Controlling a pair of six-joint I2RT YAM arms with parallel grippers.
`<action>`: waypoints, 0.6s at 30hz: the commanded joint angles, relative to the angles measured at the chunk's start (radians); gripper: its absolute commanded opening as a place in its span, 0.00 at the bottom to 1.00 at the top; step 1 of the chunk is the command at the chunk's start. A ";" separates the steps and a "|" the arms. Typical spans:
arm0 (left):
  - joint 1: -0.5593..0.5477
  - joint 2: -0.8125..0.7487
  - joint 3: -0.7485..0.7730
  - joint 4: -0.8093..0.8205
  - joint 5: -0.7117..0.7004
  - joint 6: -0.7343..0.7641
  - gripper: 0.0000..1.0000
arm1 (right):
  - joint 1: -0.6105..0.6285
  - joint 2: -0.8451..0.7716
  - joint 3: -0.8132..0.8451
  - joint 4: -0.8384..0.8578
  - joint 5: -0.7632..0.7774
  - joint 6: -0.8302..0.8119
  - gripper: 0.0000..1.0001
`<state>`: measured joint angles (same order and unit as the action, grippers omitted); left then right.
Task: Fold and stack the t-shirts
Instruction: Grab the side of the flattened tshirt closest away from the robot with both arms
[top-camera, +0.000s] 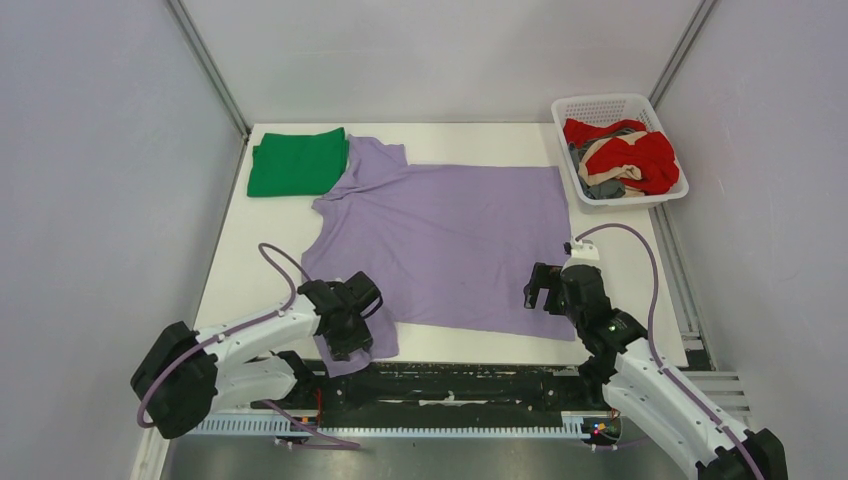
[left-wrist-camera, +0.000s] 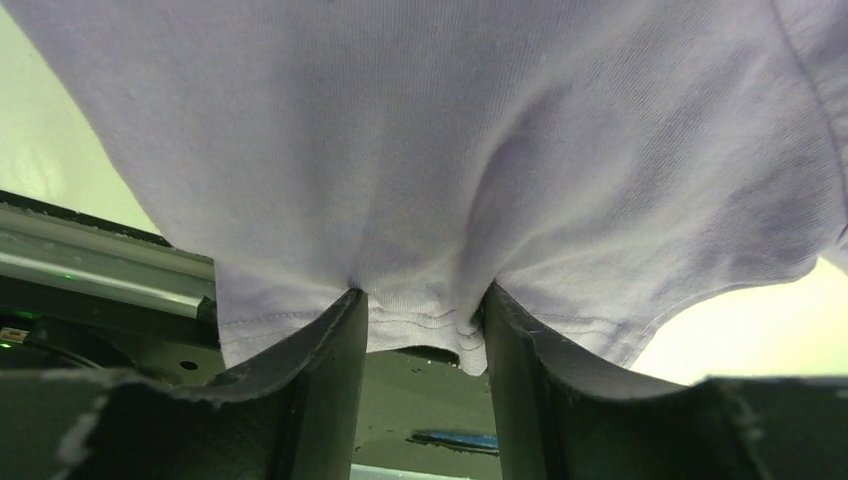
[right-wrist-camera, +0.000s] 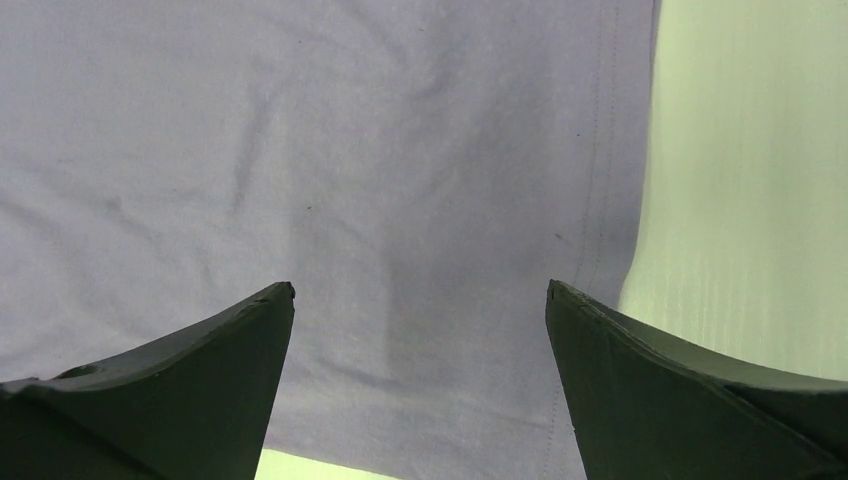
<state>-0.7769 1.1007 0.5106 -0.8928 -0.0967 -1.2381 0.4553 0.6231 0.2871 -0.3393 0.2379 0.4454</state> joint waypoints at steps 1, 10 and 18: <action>0.002 0.031 0.043 0.021 -0.134 0.006 0.07 | -0.001 0.000 0.011 0.000 0.021 0.017 0.98; 0.001 0.098 0.063 0.020 -0.111 0.044 0.02 | -0.001 0.014 0.012 -0.022 0.034 0.031 0.98; 0.001 0.088 0.108 -0.051 -0.097 0.112 0.02 | -0.001 -0.012 0.094 -0.311 0.158 0.176 0.98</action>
<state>-0.7765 1.1988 0.5789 -0.9066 -0.1566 -1.1896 0.4553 0.6304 0.3035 -0.4744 0.2928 0.5171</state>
